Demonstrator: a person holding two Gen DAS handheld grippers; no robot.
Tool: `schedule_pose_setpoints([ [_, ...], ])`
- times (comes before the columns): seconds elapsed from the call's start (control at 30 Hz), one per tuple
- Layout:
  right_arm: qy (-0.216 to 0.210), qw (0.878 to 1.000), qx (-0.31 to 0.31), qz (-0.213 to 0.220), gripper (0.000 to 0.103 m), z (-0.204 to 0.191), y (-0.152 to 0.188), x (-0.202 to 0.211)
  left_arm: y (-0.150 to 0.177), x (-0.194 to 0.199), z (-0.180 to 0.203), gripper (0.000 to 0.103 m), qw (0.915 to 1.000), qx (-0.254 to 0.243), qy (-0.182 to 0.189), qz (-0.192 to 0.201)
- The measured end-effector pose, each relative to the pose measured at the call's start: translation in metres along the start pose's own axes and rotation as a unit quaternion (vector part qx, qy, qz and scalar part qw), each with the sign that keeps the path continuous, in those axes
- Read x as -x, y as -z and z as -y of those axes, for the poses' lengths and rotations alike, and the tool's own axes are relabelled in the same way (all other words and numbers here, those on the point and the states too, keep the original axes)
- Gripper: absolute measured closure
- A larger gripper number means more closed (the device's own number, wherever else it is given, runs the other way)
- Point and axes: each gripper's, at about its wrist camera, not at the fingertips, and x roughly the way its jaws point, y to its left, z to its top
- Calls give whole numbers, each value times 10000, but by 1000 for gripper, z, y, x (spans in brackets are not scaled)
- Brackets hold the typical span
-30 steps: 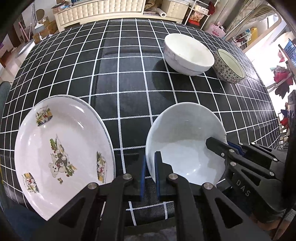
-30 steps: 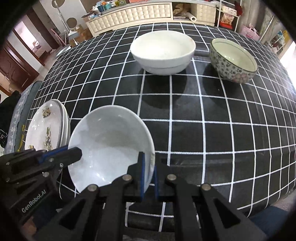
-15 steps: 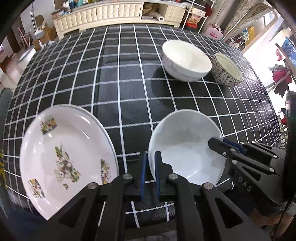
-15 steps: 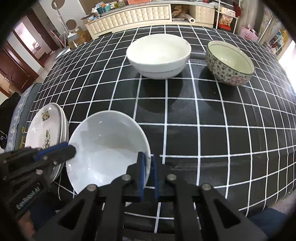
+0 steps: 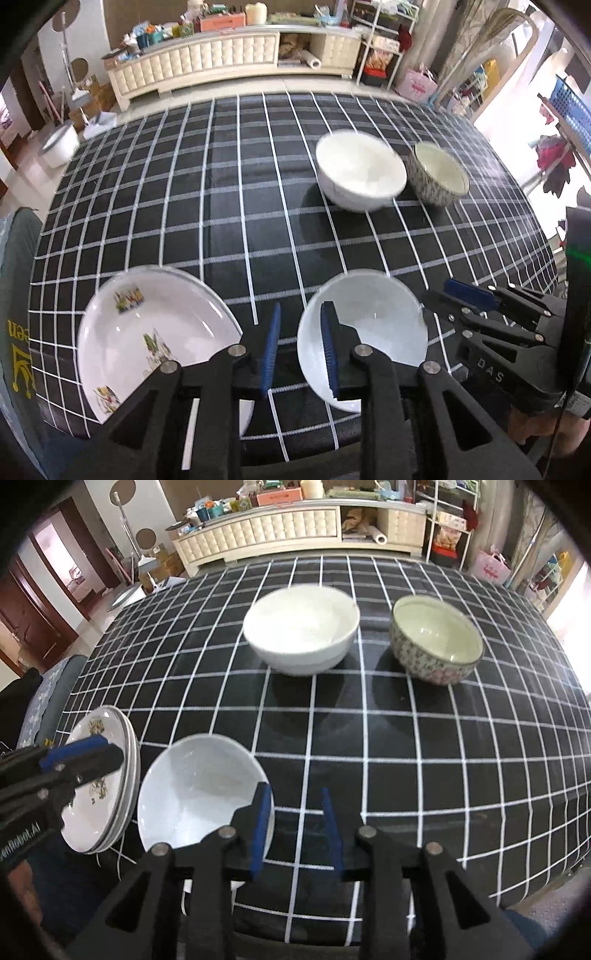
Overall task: Organize plates and bowls
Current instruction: 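Carry the red-emblem bowl over the plate stack and lower it on, then open the left gripper and lift off the bowl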
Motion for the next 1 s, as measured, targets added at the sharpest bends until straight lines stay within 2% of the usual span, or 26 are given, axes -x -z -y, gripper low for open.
schedule_pose_setpoints([
  [0.1, 52, 9999, 53, 129, 70, 3, -9, 10, -11, 8, 0, 82, 9999, 21, 48, 119],
  [0.17, 59, 9997, 69, 223, 70, 5, -17, 18, -19, 14, 1, 76, 9998, 28, 66, 205],
  [0.3, -10, 9989, 116, 444, 69, 8, -33, 33, -36, 24, 5, 76, 9993, -77, 41, 354],
  [0.53, -45, 9970, 268, 725, 56, 9, -65, 51, -74, 32, 16, 76, 9978, -335, 55, 562],
  [0.63, 22, 9964, 336, 779, 54, 10, -80, 52, -89, 31, 20, 72, 9974, -422, 23, 589],
  [0.73, 72, 9960, 377, 812, 52, 13, -94, 51, -102, 26, 21, 67, 9972, -484, 3, 570],
  [1.0, 125, 9973, 397, 606, 50, 19, -121, 25, -128, -7, 20, 67, 9979, -599, 9, 250],
])
